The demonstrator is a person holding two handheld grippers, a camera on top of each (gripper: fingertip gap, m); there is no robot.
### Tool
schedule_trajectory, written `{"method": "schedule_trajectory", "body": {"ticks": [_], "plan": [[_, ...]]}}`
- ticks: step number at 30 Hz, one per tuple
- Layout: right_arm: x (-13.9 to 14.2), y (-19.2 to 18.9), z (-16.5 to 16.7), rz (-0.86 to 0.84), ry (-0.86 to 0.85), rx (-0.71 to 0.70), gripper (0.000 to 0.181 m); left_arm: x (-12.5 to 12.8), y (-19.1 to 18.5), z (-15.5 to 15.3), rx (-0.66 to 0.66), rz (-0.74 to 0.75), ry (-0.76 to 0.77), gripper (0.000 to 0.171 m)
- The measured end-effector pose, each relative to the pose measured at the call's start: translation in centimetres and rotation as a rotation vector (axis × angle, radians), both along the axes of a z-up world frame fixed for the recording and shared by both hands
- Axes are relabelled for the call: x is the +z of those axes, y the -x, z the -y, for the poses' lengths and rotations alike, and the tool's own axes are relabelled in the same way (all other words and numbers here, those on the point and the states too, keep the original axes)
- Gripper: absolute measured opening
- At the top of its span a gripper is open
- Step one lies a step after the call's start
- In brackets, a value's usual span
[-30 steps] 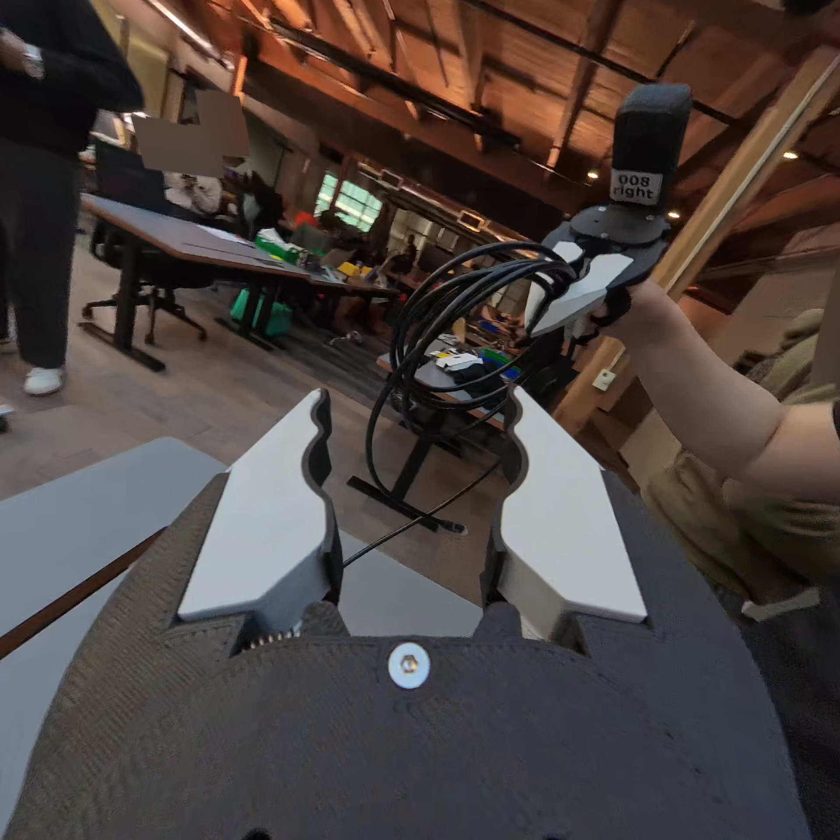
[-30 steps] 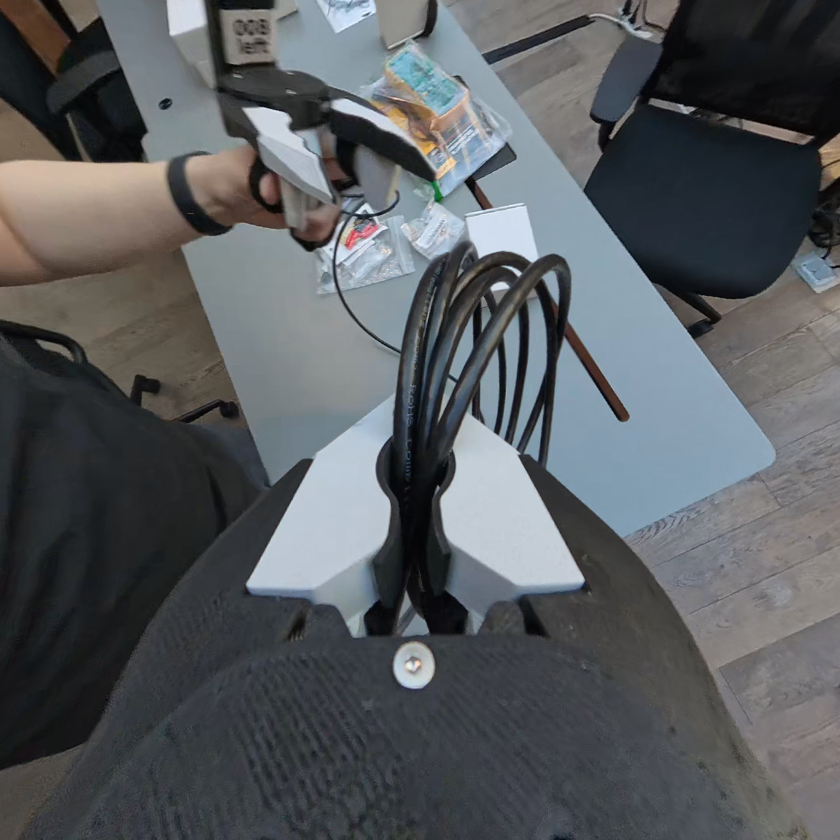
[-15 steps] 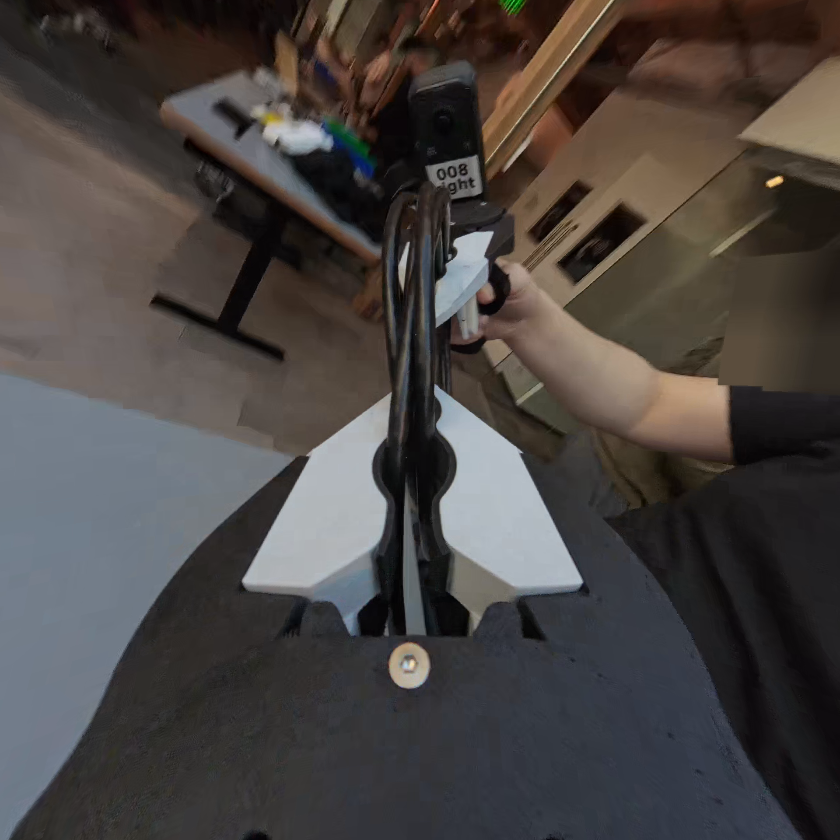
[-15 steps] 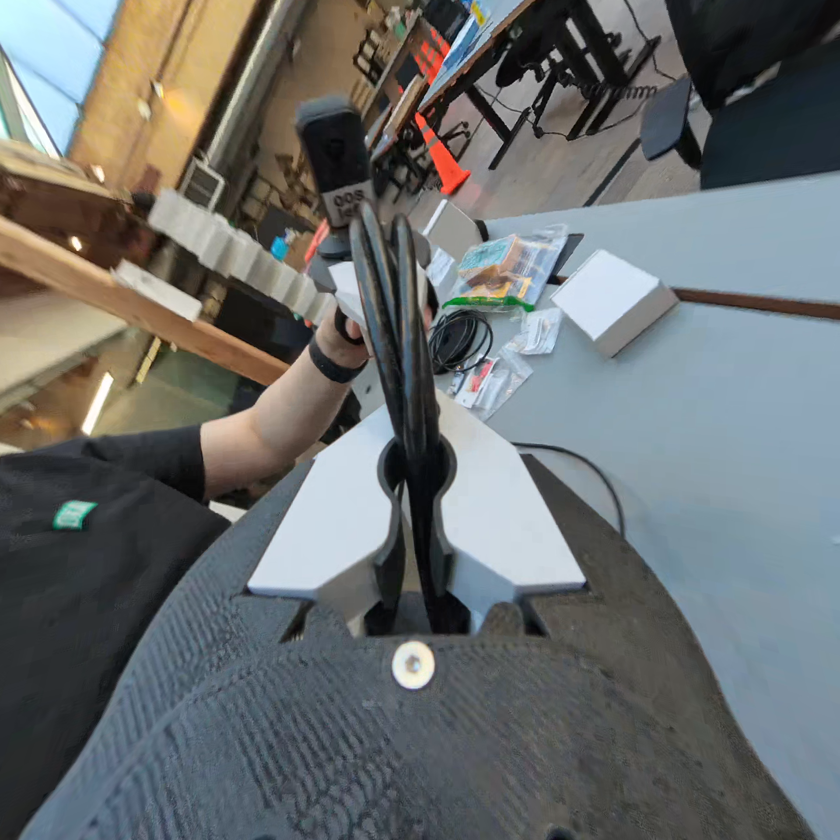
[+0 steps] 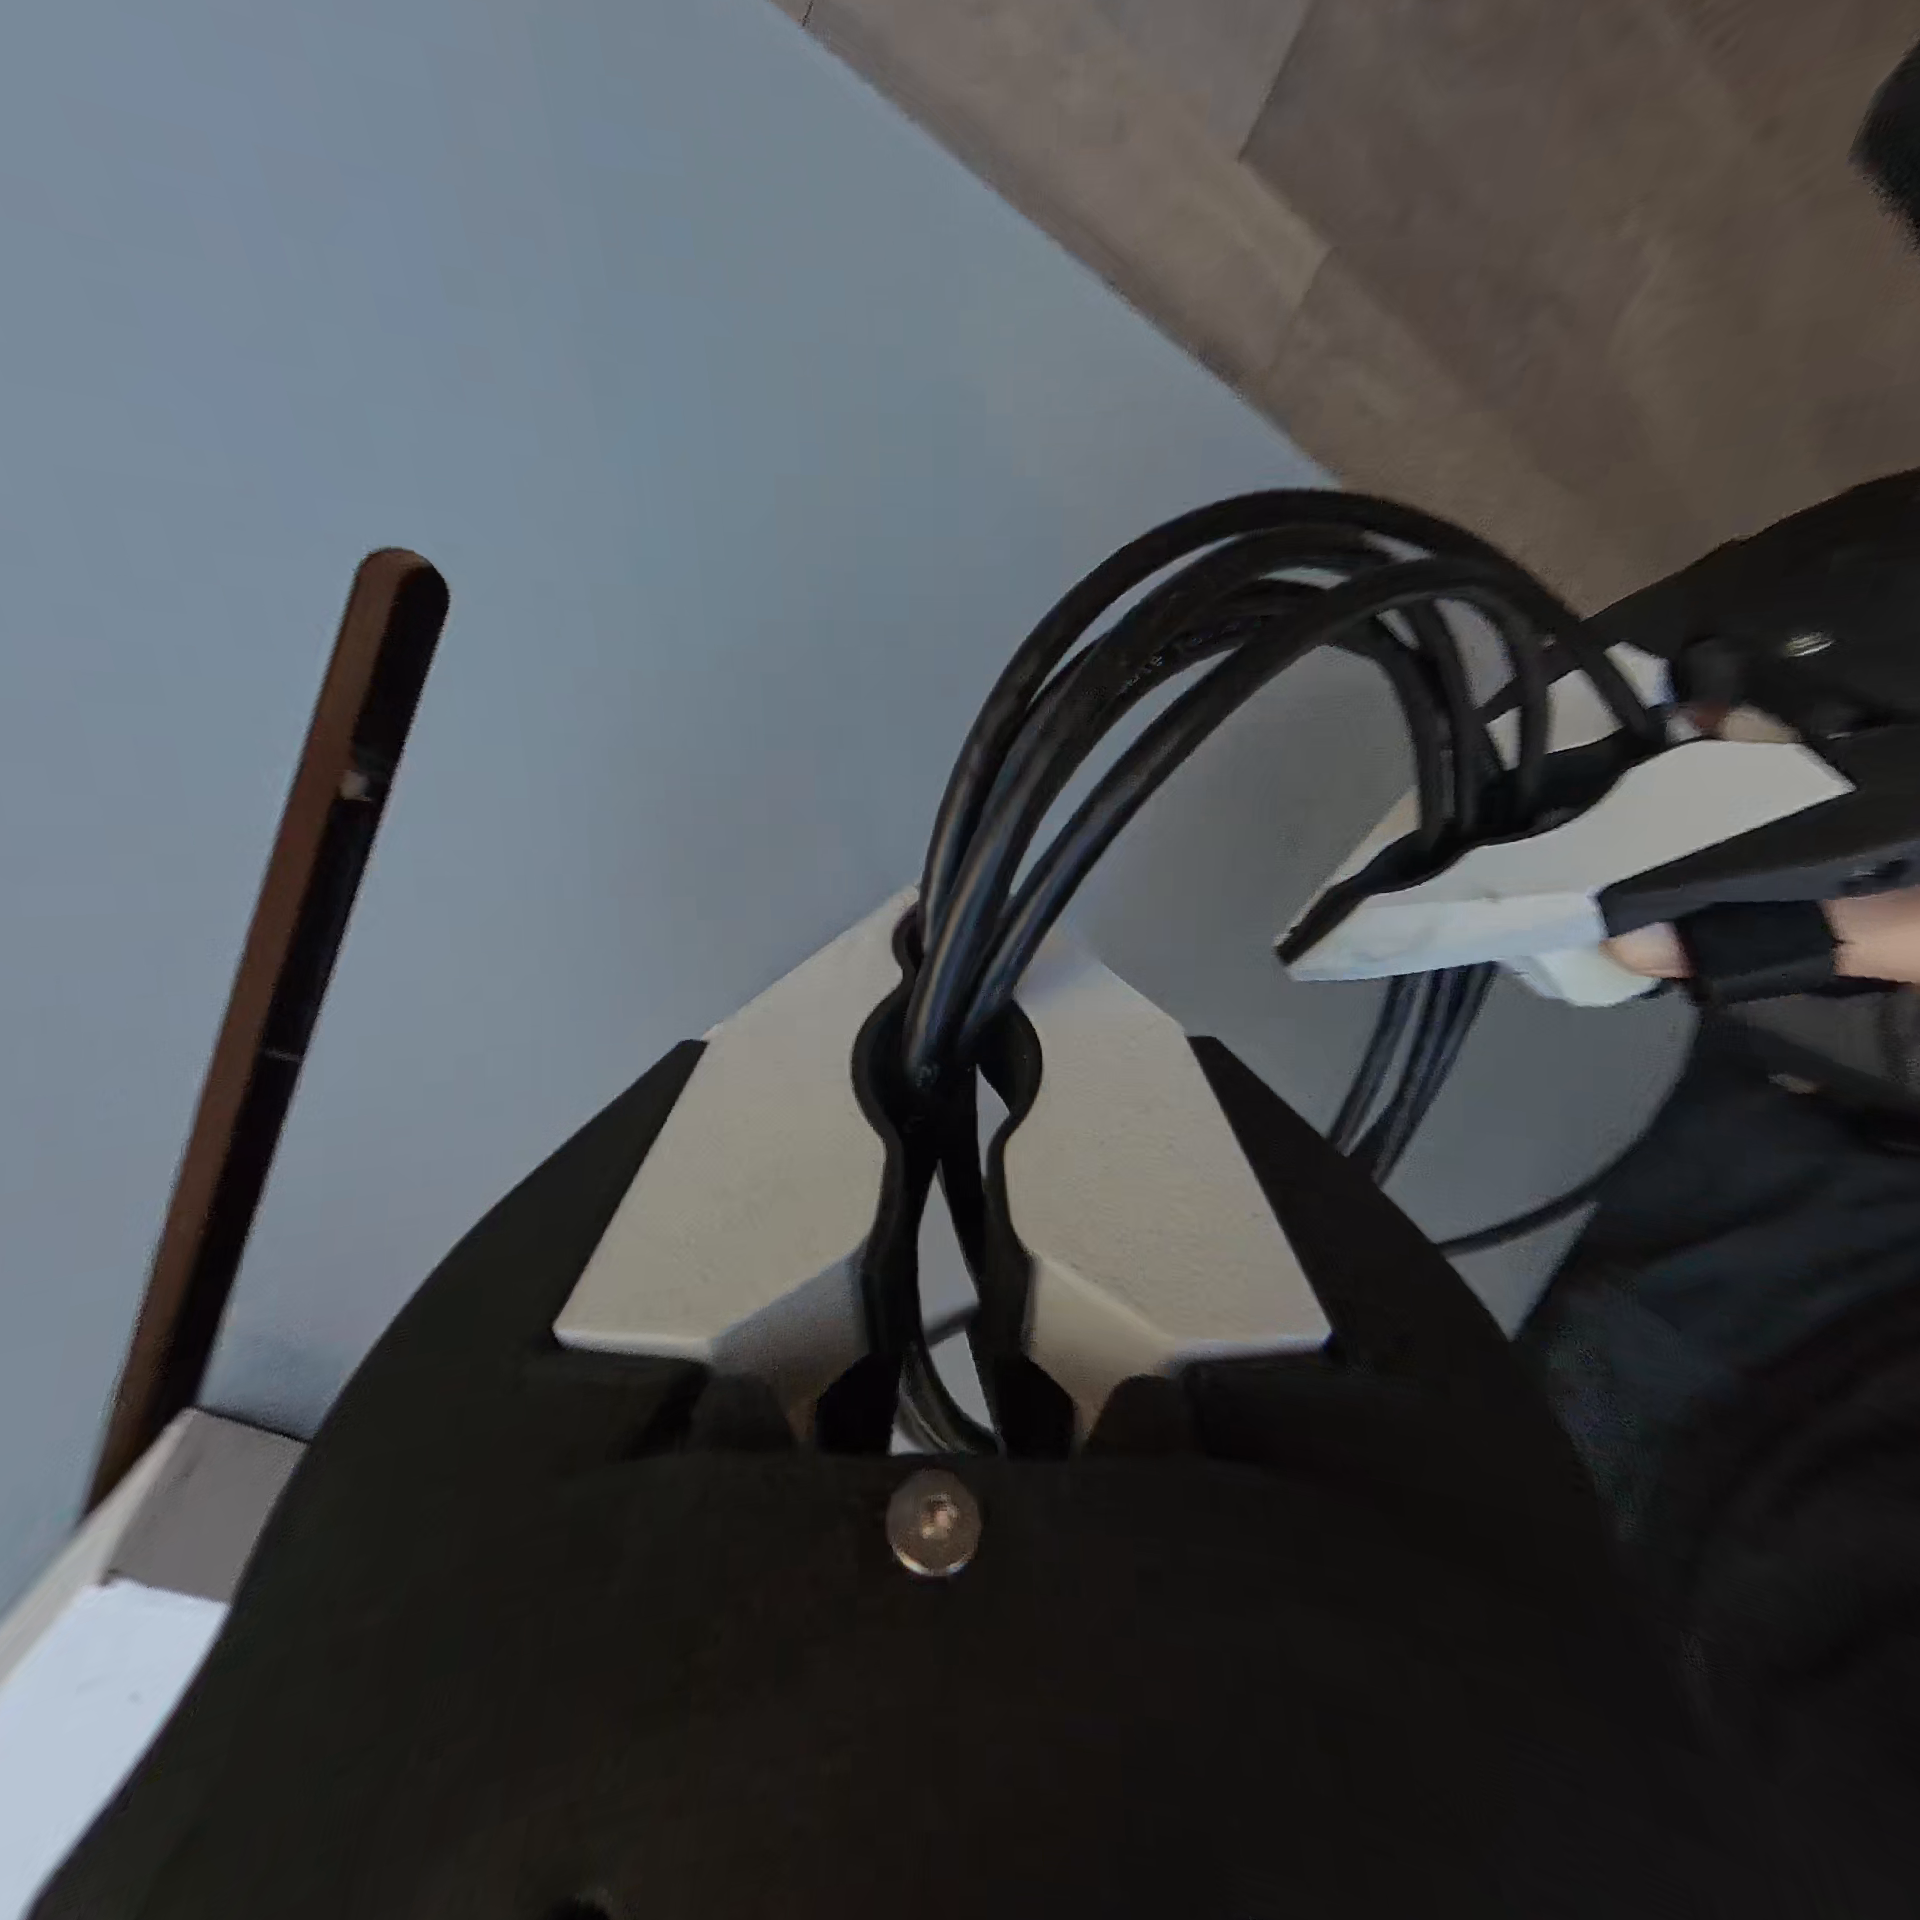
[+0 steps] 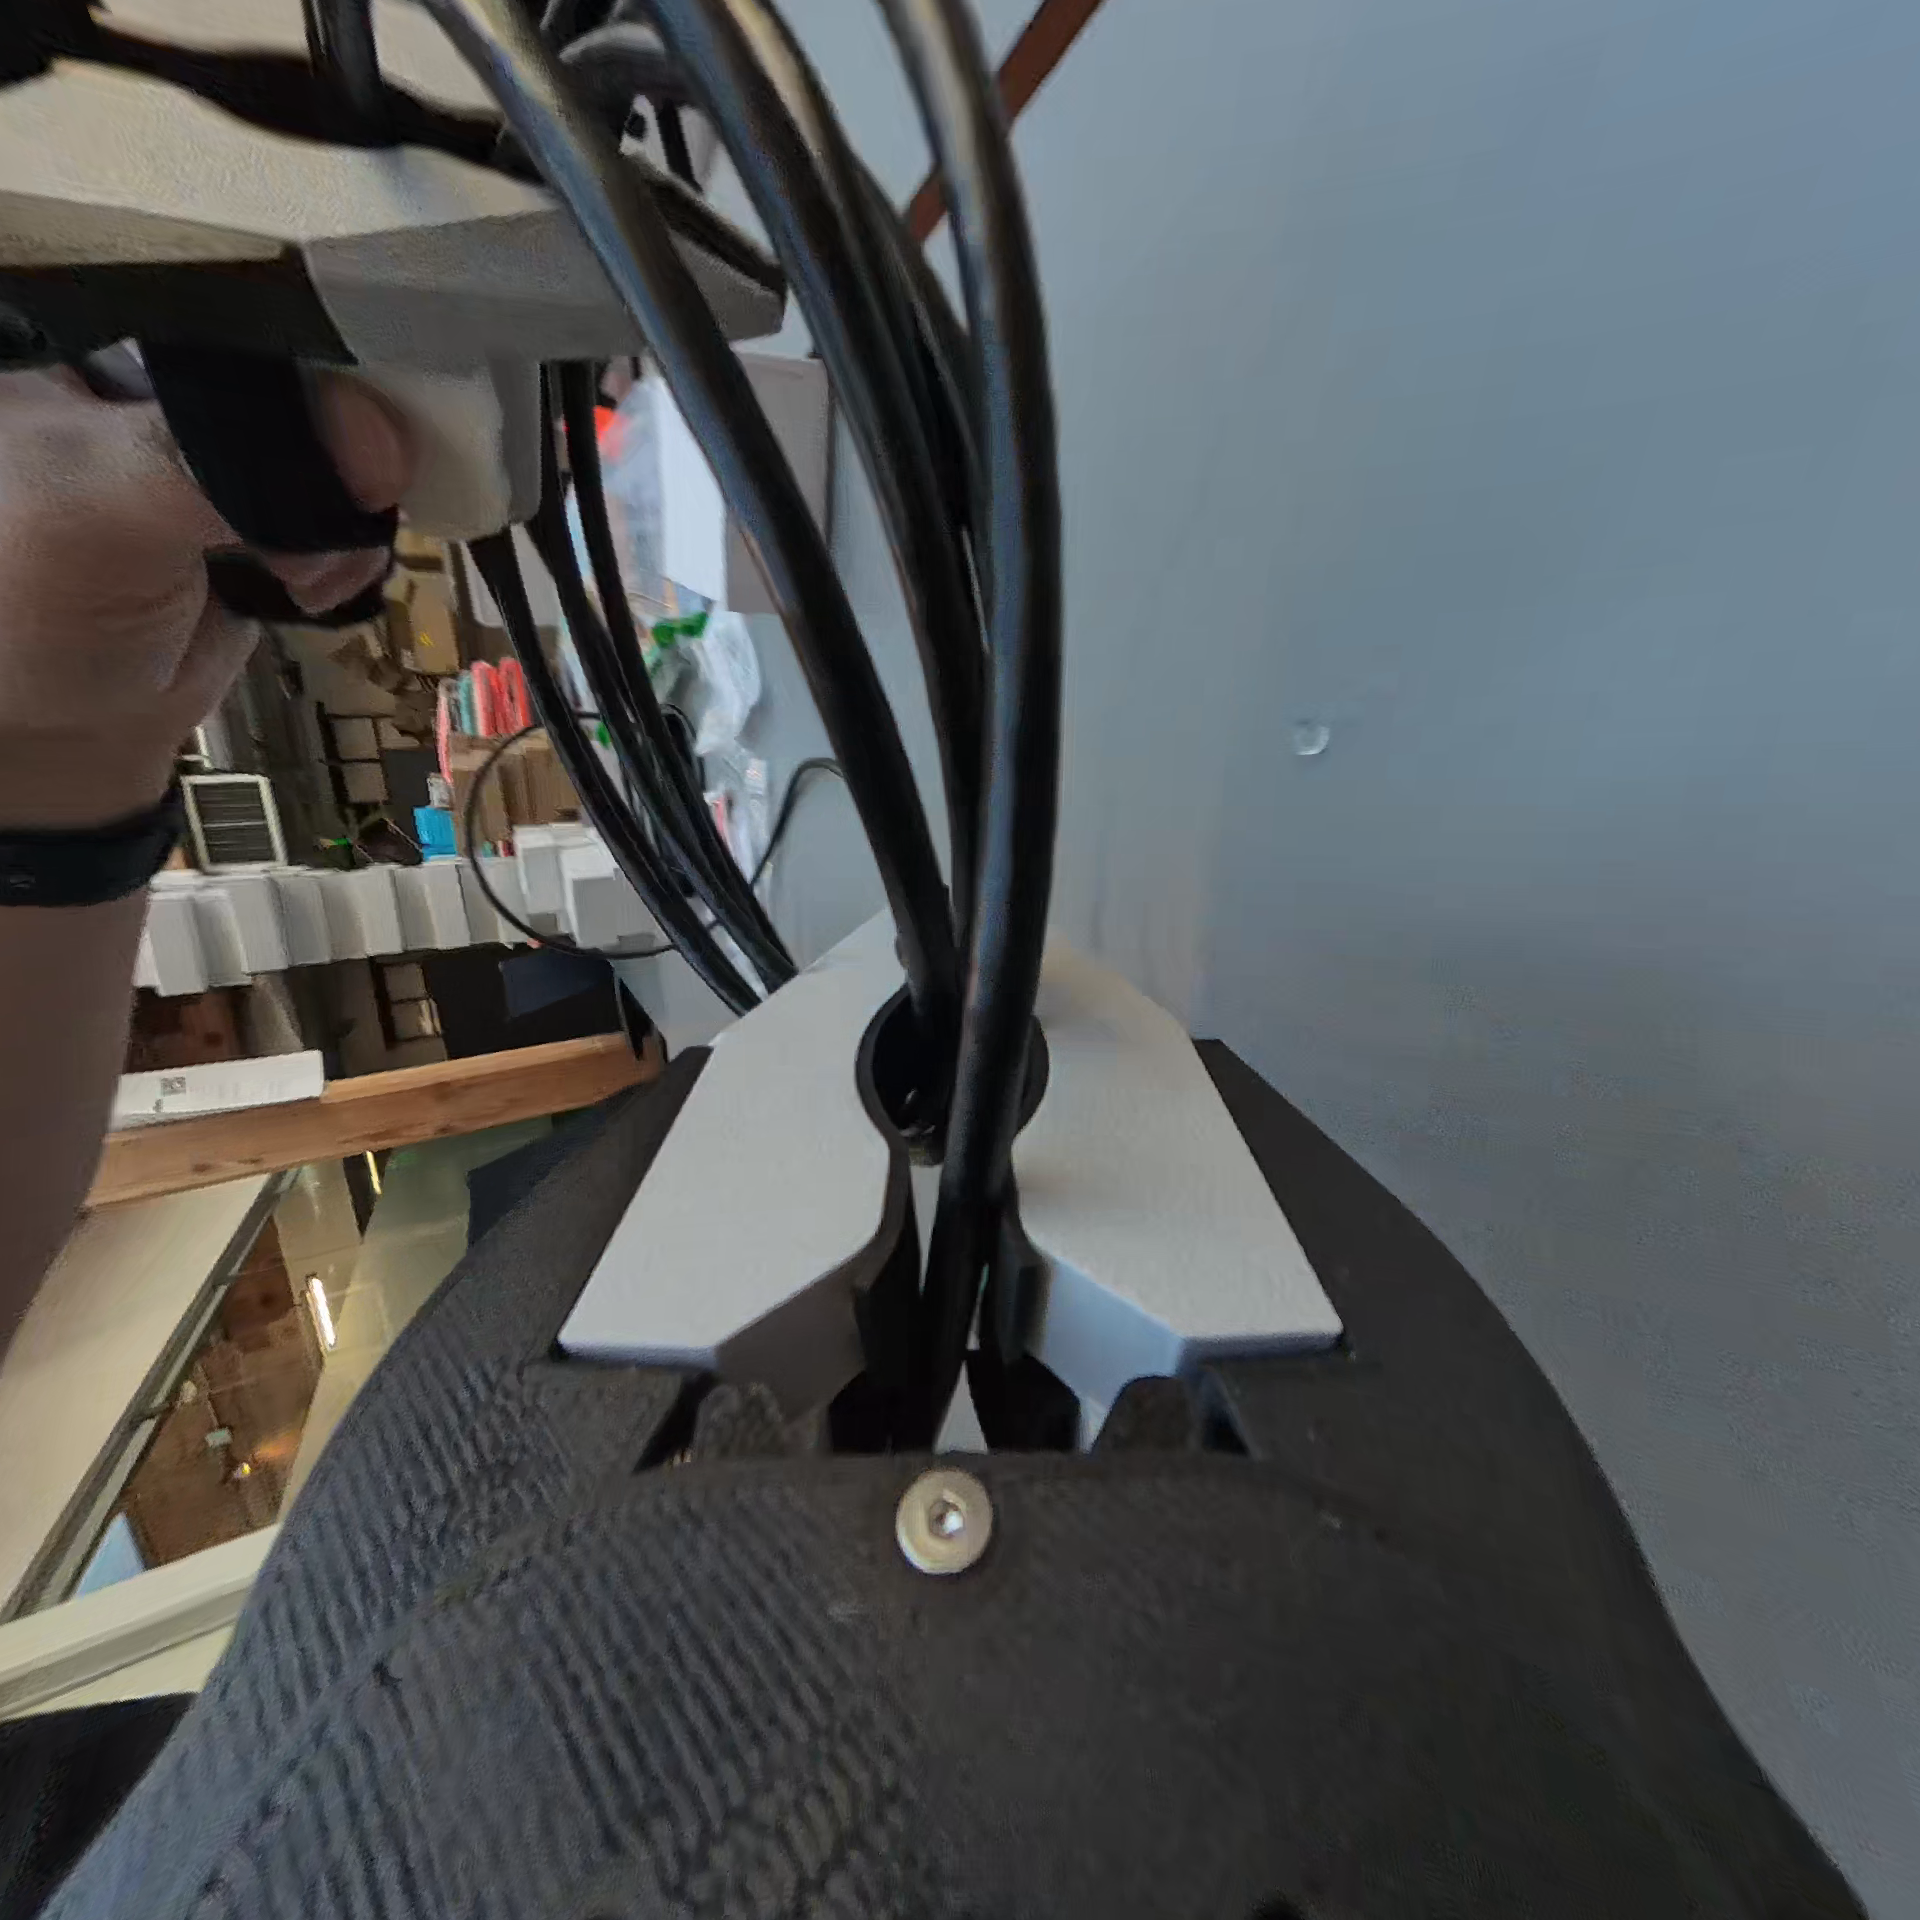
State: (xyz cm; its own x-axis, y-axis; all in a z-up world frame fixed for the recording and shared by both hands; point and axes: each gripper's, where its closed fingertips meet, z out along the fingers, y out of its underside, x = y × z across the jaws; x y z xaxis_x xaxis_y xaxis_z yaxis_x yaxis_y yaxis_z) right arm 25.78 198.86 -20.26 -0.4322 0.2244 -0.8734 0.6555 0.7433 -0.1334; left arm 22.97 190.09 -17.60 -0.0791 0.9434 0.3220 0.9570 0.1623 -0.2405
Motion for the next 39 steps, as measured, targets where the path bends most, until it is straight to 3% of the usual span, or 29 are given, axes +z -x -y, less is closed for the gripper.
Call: {"method": "schedule_trajectory", "body": {"ticks": [4, 8, 13, 17, 19, 20, 21, 24, 26, 28, 30, 33, 35, 39], "plan": [[-4.7, 2.7, -1.1, -0.153, -0.117, 0.146, 0.006, -7.1, 1.0, 0.5, -0.149, 0.160, 0.044, 0.000], [-5.9, 5.3, -2.3, -0.298, -0.108, 0.238, 0.042, -11.2, 1.3, 0.1, -0.151, 0.185, 0.029, 0.000], [-5.7, 8.1, -2.8, -0.470, -0.002, 0.303, 0.061, -11.2, 1.9, 0.8, -0.138, 0.102, 0.123, 0.000], [-5.9, 9.3, -3.2, -0.361, -0.016, 0.284, 0.072, -11.3, 0.5, 2.0, -0.168, 0.145, 0.219, 0.000], [-5.2, 10.3, -2.2, -0.411, 0.062, 0.288, 0.069, -11.3, 0.3, 2.1, -0.149, 0.150, 0.218, 0.000], [-4.7, 10.8, -1.3, -0.478, 0.123, 0.310, 0.068, -11.2, 0.3, 2.0, -0.129, 0.147, 0.208, 0.005], [-4.1, 10.8, -0.3, -0.541, 0.196, 0.357, 0.068, -11.0, 0.4, 2.3, -0.094, 0.142, 0.215, 0.028], [-4.4, 10.3, 1.7, -0.723, 0.335, 0.567, 0.067, -8.4, 0.2, 4.4, 0.096, 0.050, 0.246, 0.051], [-5.0, 9.5, 1.6, -0.720, 0.347, 0.681, 0.067, -5.4, -1.1, 5.4, 0.293, -0.044, 0.179, 0.061], [-4.0, 8.6, 1.2, -0.683, 0.404, 0.723, 0.065, -2.3, -3.0, 4.9, 0.543, -0.162, 0.019, 0.046], [-2.5, 7.6, 0.1, -0.638, 0.475, 0.777, 0.055, -1.3, -5.8, 2.8, 0.811, -0.243, -0.190, 0.029], [-1.9, 6.0, -2.4, -0.640, 0.556, 0.962, 0.057, -3.7, -9.8, -0.8, 1.101, -0.323, -0.257, 0.030], [-3.1, 5.4, -3.8, -0.702, 0.605, 1.126, 0.062, -5.5, -11.6, -2.6, 1.261, -0.378, -0.193, 0.061], [-5.1, 3.7, -5.4, -0.761, 0.714, 1.385, 0.076, -6.4, -11.8, -5.8, 1.422, -0.478, -0.134, 0.072]]}}
